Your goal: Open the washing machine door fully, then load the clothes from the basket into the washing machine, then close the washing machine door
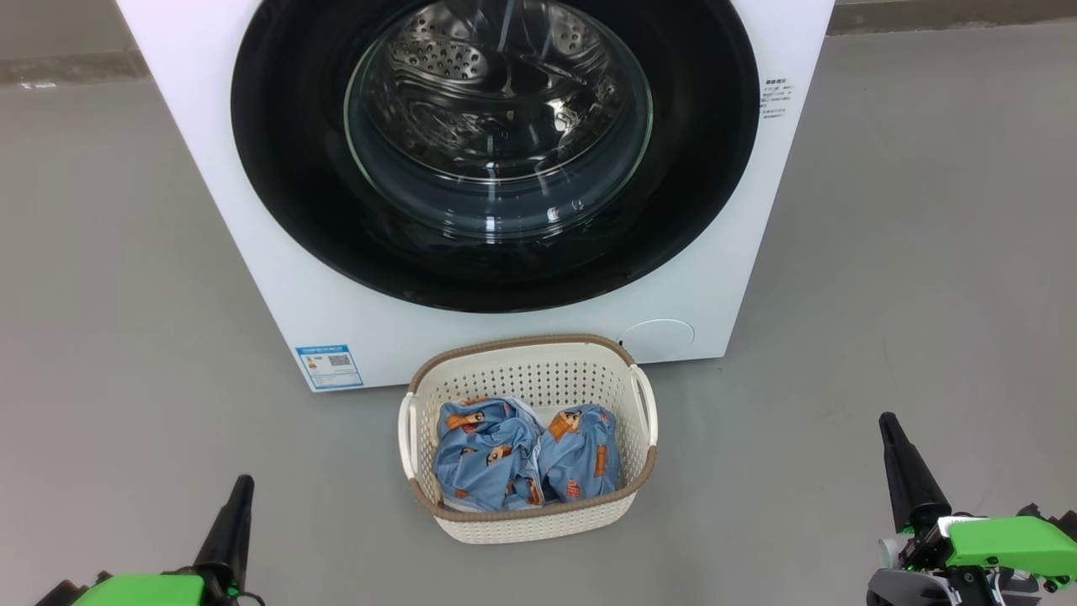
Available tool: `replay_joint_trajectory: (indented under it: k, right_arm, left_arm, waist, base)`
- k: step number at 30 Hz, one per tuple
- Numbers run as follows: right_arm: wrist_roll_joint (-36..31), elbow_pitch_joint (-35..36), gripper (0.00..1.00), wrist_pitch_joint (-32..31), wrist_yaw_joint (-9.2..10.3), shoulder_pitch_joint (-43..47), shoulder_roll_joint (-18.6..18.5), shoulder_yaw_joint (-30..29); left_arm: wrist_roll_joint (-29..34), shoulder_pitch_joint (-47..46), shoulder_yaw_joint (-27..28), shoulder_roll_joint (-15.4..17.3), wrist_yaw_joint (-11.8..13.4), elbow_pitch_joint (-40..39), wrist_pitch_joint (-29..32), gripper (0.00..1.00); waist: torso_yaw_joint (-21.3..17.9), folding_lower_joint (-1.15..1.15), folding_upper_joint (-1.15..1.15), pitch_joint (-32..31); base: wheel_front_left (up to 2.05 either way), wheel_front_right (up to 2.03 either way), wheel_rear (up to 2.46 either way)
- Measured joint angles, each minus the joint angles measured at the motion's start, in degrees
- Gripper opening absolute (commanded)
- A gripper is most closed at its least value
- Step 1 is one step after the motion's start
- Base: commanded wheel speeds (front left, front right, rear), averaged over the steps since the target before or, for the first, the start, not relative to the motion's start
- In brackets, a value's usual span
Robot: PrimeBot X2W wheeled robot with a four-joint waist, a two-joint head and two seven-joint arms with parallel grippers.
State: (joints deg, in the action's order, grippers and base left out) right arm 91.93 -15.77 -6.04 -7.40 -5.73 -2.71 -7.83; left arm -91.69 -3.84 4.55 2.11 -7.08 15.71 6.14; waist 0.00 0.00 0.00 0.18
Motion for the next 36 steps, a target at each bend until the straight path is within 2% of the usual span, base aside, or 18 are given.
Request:
replay_joint_trajectory:
  k: [36]
  right_arm:
    - [0.0, 0.0, 0.0, 0.0, 0.0, 0.0, 0.0, 0.0]
  left_arm:
    - [0.0, 0.0, 0.0, 0.0, 0.0, 0.0, 0.0, 0.0]
  waist:
    - [0.0, 0.0, 0.0, 0.0]
  base:
    - [0.0, 0.0, 0.0]
